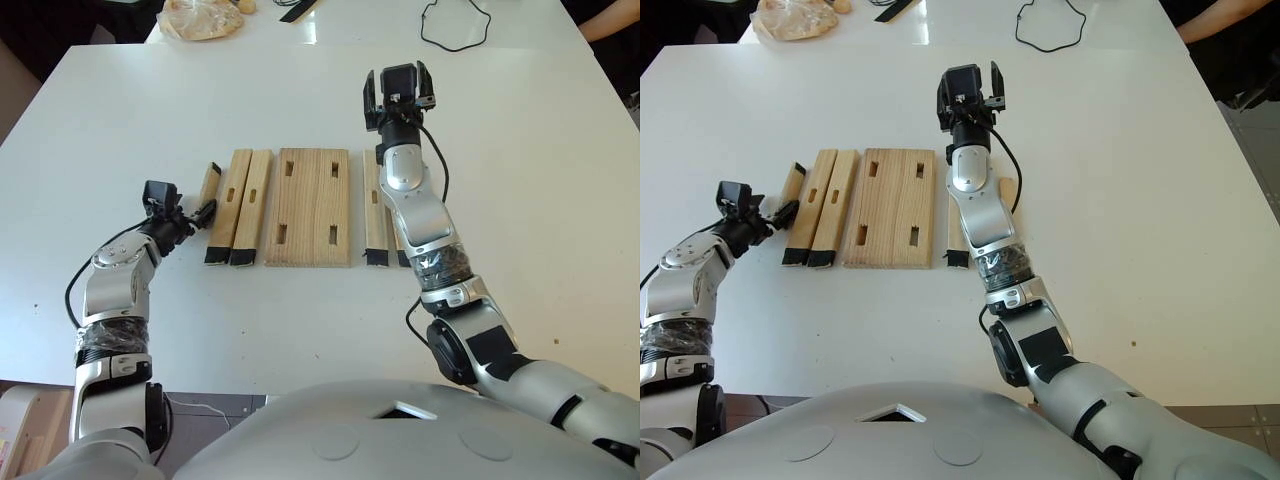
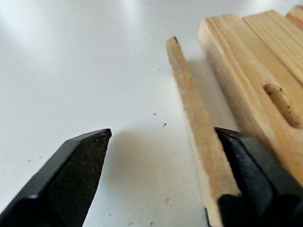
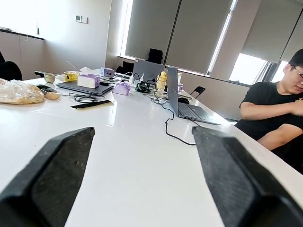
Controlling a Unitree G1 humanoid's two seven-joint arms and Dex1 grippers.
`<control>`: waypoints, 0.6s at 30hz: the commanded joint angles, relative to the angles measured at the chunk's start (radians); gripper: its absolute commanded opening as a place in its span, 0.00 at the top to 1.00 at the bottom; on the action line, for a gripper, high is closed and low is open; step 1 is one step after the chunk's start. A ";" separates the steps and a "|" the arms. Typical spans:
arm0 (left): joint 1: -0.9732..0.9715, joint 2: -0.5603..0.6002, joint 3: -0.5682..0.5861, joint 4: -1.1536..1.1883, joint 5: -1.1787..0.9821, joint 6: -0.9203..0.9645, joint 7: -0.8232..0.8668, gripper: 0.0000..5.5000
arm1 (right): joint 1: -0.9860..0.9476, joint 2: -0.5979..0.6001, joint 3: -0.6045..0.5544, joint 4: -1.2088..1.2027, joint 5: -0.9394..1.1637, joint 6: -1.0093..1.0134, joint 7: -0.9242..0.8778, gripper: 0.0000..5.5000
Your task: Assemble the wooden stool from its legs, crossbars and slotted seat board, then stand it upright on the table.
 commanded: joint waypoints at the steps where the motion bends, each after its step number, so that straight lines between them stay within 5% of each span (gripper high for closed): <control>1: 0.008 0.024 0.004 -0.014 -0.001 0.033 -0.011 0.30 | 0.008 0.030 -0.003 -0.024 0.000 0.020 -0.005 0.31; 9: 0.014 0.020 0.024 -0.020 -0.014 0.043 -0.001 0.30 | 0.011 0.027 0.001 -0.027 -0.004 0.021 -0.004 0.31; 18: 0.069 0.039 -0.009 -0.147 -0.058 0.194 -0.065 0.55 | 0.020 0.023 -0.004 -0.041 -0.007 0.026 -0.014 0.31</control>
